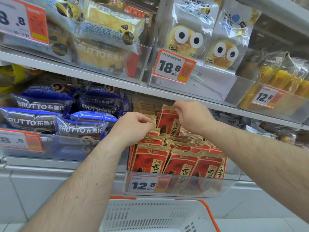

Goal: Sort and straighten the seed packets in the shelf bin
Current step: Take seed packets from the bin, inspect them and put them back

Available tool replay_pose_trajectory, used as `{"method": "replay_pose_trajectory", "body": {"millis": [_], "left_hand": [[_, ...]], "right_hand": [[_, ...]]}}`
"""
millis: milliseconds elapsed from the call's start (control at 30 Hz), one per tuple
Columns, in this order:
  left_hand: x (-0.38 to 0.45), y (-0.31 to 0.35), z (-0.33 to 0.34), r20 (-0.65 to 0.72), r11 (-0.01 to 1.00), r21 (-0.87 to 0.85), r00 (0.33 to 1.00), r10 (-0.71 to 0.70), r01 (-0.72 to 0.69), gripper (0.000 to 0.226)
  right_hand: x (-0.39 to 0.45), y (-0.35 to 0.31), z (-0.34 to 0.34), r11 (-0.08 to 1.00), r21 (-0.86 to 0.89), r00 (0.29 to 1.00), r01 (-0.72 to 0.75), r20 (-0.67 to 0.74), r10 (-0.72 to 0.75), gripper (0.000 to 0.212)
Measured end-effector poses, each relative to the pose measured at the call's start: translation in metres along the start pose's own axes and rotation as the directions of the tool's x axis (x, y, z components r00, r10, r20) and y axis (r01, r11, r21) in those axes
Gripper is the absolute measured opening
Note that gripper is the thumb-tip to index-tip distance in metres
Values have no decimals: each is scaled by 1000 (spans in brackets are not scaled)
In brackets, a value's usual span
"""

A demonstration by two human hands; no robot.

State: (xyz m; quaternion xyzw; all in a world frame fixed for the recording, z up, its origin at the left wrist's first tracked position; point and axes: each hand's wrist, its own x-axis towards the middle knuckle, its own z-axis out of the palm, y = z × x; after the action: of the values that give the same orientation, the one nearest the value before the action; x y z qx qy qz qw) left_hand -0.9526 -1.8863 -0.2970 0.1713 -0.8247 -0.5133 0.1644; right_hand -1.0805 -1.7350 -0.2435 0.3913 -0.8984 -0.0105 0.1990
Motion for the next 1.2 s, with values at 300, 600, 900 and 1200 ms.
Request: {"method": "replay_pose_trajectory", "body": {"millis": [300, 600, 900, 1200], "left_hand": [[-11, 11, 0, -156, 993, -61, 983, 93, -104, 26], [-46, 48, 2, -180, 912, -188, 926, 332, -363, 57], [-90, 67, 8, -107, 729, -605, 940, 324, -320, 15], [-108, 38, 50, 77, 634, -771, 997, -6, 63, 21]], "right_hand": [[-18, 15, -13, 992, 53, 741, 111, -670, -47, 20], [-46, -16, -64, 777, 617, 630, 125, -655, 418, 25], [-92, -39, -72, 757, 623, 886, 198, -445, 134, 21], [-144, -41, -27, 615, 788, 917, 13, -255, 308, 22]]}}
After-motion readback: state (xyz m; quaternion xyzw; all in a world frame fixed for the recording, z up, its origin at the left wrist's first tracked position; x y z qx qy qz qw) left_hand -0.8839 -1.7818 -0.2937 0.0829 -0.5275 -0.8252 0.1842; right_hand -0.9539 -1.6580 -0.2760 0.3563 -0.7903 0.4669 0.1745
